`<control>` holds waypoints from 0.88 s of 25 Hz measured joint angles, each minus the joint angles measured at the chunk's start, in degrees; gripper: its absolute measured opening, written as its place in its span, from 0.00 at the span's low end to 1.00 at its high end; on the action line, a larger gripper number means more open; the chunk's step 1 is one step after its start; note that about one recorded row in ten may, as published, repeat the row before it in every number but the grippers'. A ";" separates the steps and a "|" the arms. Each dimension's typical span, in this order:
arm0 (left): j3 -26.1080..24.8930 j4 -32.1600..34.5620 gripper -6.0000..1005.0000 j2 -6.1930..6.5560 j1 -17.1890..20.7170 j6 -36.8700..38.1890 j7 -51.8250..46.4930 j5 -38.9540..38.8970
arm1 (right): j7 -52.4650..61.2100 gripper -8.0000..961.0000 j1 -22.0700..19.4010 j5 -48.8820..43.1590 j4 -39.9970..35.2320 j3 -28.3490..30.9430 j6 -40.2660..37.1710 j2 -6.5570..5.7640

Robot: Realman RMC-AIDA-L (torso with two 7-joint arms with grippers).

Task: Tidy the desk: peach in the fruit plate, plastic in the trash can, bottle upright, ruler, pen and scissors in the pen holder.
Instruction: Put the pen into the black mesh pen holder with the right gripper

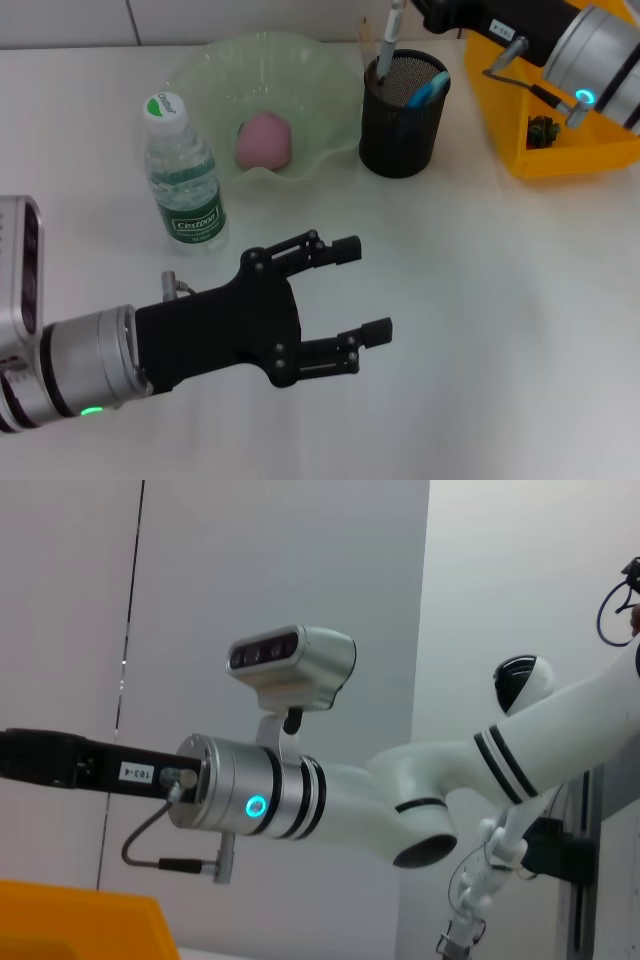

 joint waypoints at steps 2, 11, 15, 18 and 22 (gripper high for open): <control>0.18 -0.95 0.80 0.01 -0.25 -0.21 0.53 0.14 | -1.18 0.15 0.82 0.02 1.53 0.02 1.07 0.04; 0.63 -4.55 0.80 0.05 -1.77 -0.72 1.77 0.28 | -6.78 0.15 2.10 0.19 5.88 0.66 3.01 0.17; 0.43 -4.75 0.80 0.09 -1.81 -0.72 1.62 0.32 | -7.98 0.15 1.97 0.26 6.61 0.52 4.81 0.18; 0.40 -4.83 0.80 0.16 -1.83 -0.72 1.33 0.35 | -8.44 0.15 1.86 0.27 7.15 0.34 5.51 0.18; 0.65 -4.86 0.80 0.19 -1.87 -0.69 1.27 0.37 | -9.56 0.15 1.85 0.27 7.93 0.29 5.62 0.18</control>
